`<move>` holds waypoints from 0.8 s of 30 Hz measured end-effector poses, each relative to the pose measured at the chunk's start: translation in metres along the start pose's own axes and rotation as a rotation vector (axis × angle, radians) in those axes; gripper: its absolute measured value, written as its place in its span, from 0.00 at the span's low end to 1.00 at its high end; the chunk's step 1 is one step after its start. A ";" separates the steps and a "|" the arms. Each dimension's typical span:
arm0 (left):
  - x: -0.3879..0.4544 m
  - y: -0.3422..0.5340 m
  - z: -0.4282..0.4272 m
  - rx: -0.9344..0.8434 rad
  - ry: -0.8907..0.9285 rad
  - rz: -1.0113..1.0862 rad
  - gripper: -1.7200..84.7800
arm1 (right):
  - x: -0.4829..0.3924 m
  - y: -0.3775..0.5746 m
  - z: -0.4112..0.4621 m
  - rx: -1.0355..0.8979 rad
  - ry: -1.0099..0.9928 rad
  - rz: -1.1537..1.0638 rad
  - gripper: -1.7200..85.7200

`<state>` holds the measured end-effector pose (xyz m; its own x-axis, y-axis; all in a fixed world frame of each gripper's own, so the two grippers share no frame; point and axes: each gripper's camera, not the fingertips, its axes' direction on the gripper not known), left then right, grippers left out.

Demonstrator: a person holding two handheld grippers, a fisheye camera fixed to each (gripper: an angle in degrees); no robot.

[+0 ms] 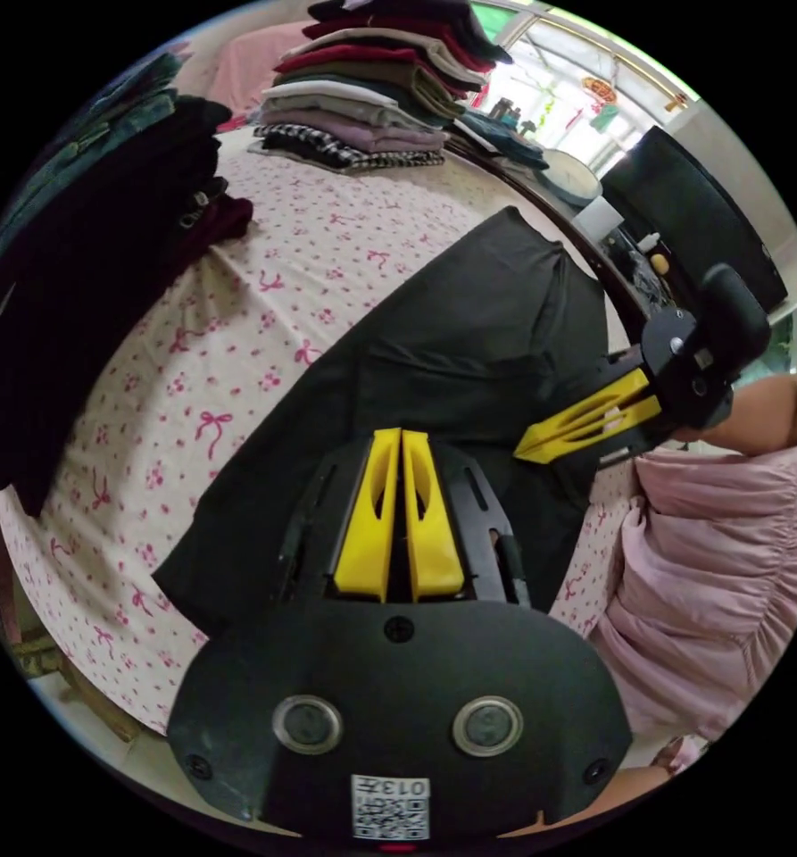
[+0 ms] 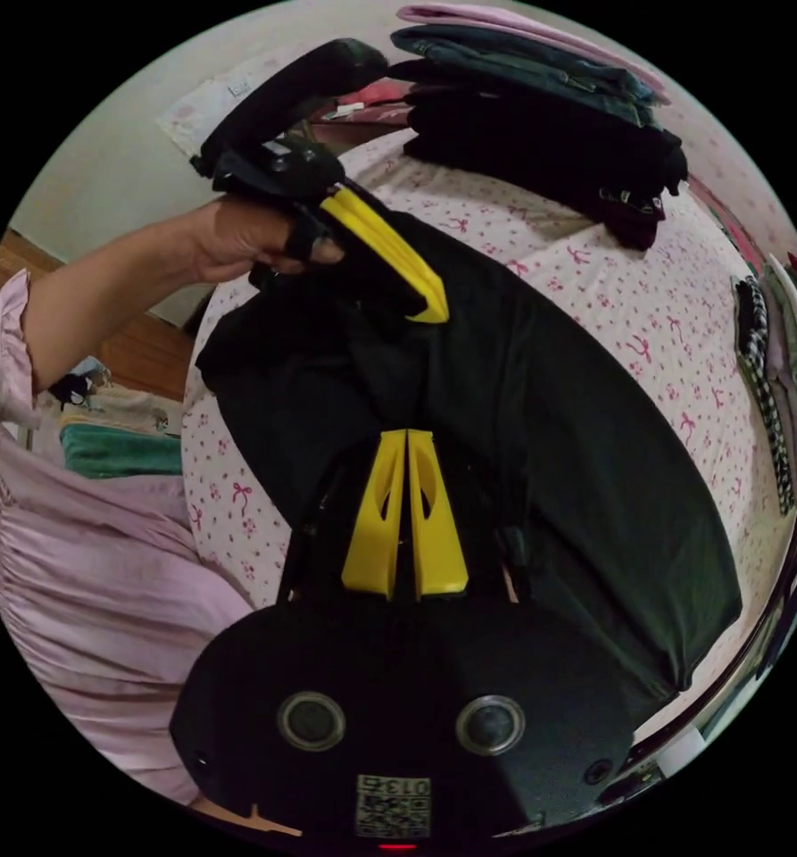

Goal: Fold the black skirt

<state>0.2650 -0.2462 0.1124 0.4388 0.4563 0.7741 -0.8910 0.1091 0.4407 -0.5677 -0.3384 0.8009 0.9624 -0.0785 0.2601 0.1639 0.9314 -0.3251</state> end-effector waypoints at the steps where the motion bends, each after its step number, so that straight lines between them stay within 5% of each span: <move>1: -0.002 0.001 -0.006 0.012 -0.012 -0.019 0.02 | -0.001 0.000 0.001 -0.008 -0.007 -0.002 0.02; 10: 0.038 0.055 -0.071 0.106 -0.134 -0.051 0.02 | -0.004 -0.002 -0.032 0.222 0.121 0.022 0.02; 15: 0.066 0.084 -0.060 -0.027 -0.200 -0.064 0.02 | 0.018 -0.029 -0.007 0.149 0.123 0.034 0.02; 17: 0.057 0.099 -0.068 0.021 -0.153 -0.151 0.02 | 0.025 -0.039 0.011 0.037 0.131 0.035 0.02; 24: 0.064 0.166 -0.113 0.161 -0.221 -0.375 0.06 | 0.029 -0.058 -0.033 0.232 0.116 -0.061 0.03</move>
<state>0.1326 -0.0991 0.1838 0.7572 0.2104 0.6184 -0.6443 0.0846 0.7601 -0.5422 -0.4066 0.7969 0.9728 -0.1649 0.1625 0.1812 0.9792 -0.0910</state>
